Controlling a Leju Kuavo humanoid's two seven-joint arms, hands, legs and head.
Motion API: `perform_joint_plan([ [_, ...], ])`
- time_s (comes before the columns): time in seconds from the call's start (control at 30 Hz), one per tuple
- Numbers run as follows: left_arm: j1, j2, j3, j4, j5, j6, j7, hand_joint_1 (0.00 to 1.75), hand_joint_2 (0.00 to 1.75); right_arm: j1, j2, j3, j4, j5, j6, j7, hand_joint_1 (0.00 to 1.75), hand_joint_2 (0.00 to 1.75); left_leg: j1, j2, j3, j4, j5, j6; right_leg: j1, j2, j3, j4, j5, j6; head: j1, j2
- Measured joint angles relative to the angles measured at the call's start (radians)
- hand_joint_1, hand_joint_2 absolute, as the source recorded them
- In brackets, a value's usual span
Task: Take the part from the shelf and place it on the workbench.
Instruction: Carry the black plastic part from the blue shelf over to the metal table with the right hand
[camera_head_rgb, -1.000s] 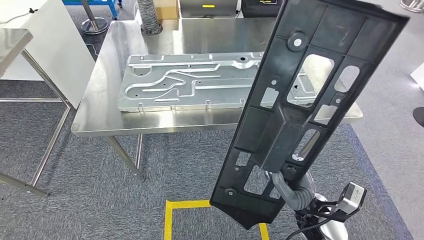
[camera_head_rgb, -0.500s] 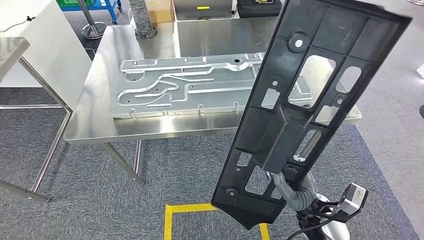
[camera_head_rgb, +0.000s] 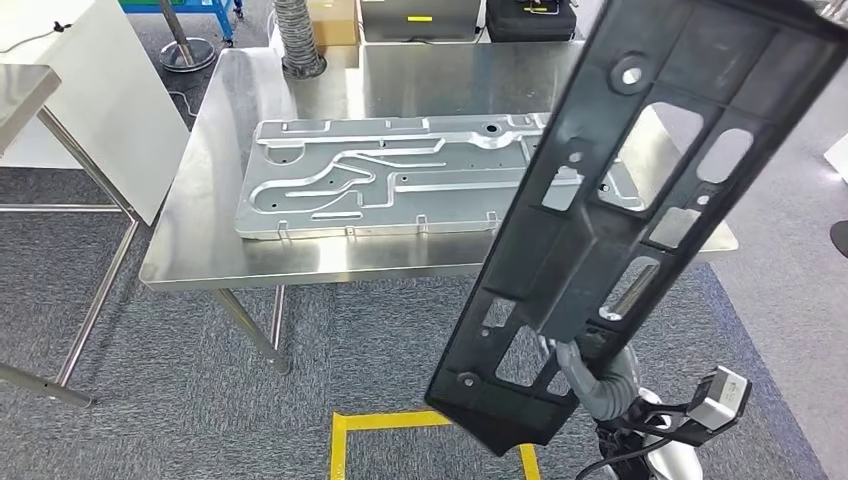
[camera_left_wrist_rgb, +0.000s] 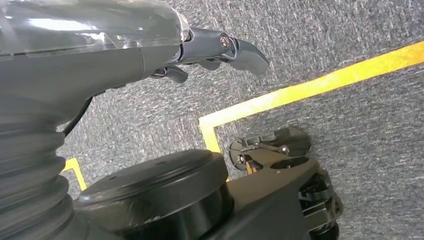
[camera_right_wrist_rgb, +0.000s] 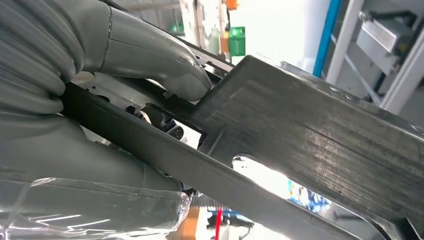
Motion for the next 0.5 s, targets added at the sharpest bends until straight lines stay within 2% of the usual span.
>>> perform_joint_plan([
  [0.03,0.000,0.000,0.000,0.000,-0.001,0.000,0.000,0.00,1.75,-0.002,0.000,-0.007,0.000,-0.007,-0.001,0.000,1.75,1.75,0.000,-0.001,0.005,0.000,-0.004,-0.002,0.000,-0.001,0.029,-0.068,0.043,-0.004,0.000,0.000],
  [0.07,0.000,-0.001,0.000,0.000,-0.001,0.001,-0.001,0.00,1.75,-0.006,0.000,-0.015,0.000,-0.015,-0.001,0.000,1.75,1.75,-0.003,-0.001,0.010,0.002,-0.009,-0.005,0.003,-0.002,0.059,-0.137,0.074,-0.009,0.000,0.000],
  [0.1,-0.001,-0.001,0.000,0.000,-0.002,0.001,-0.001,0.00,1.75,-0.011,0.000,-0.024,0.000,-0.024,-0.002,0.000,1.75,1.75,-0.005,-0.001,0.012,0.003,-0.013,-0.009,0.005,-0.002,0.082,-0.189,0.094,-0.014,0.000,0.000],
  [0.13,-0.001,-0.002,0.000,0.000,-0.002,0.001,-0.001,0.00,1.75,-0.017,0.000,-0.036,-0.001,-0.031,-0.002,0.001,1.75,1.75,-0.007,-0.001,0.012,0.004,-0.016,-0.014,0.007,-0.003,0.093,-0.219,0.100,-0.018,0.000,0.000],
  [0.17,-0.001,-0.002,0.000,0.000,-0.003,0.002,-0.001,0.00,1.75,-0.024,0.001,-0.049,-0.001,-0.038,-0.003,0.002,1.75,1.75,-0.008,-0.001,0.012,0.005,-0.018,-0.019,0.010,-0.002,0.096,-0.228,0.096,-0.022,0.000,0.000],
  [0.27,-0.003,-0.002,0.000,0.000,-0.003,0.002,-0.002,0.00,1.75,-0.045,0.001,-0.088,0.000,-0.054,-0.003,0.010,1.75,1.75,-0.006,0.000,0.009,0.019,-0.034,-0.035,0.005,-0.001,0.102,-0.238,0.095,-0.036,0.000,0.000],
  [0.33,-0.004,-0.001,0.000,0.000,-0.003,0.002,-0.001,0.00,1.75,-0.063,0.001,-0.107,0.003,-0.062,-0.002,0.018,1.75,1.75,-0.003,0.001,-0.030,0.106,-0.080,-0.048,0.000,-0.003,0.111,-0.245,0.094,-0.045,0.000,0.000],
  [0.4,-0.004,-0.002,0.000,0.000,-0.001,0.002,-0.002,0.00,1.75,-0.083,0.001,-0.122,0.012,-0.071,-0.001,0.030,1.75,1.75,0.003,0.001,-0.102,0.243,-0.133,-0.056,0.000,-0.004,0.115,-0.246,0.090,-0.050,0.000,0.000],
  [0.43,-0.005,-0.002,0.000,0.000,-0.001,0.001,-0.002,0.00,1.75,-0.093,0.001,-0.130,0.019,-0.074,-0.001,0.036,1.75,1.75,0.005,0.001,-0.131,0.288,-0.141,-0.059,0.000,-0.004,0.117,-0.245,0.088,-0.051,0.000,0.000],
  [0.47,-0.007,-0.002,0.000,0.000,0.000,0.001,-0.001,0.00,1.75,-0.105,0.001,-0.138,0.028,-0.077,-0.001,0.042,1.75,1.75,0.006,0.001,-0.142,0.299,-0.128,-0.060,0.000,-0.004,0.120,-0.245,0.085,-0.050,0.000,0.000],
  [0.5,-0.008,-0.001,0.000,0.000,0.000,0.001,-0.001,0.00,1.75,-0.118,0.001,-0.146,0.039,-0.082,0.000,0.046,1.75,1.75,0.008,0.001,-0.134,0.268,-0.097,-0.060,-0.001,-0.003,0.125,-0.245,0.083,-0.049,0.000,0.000],
])
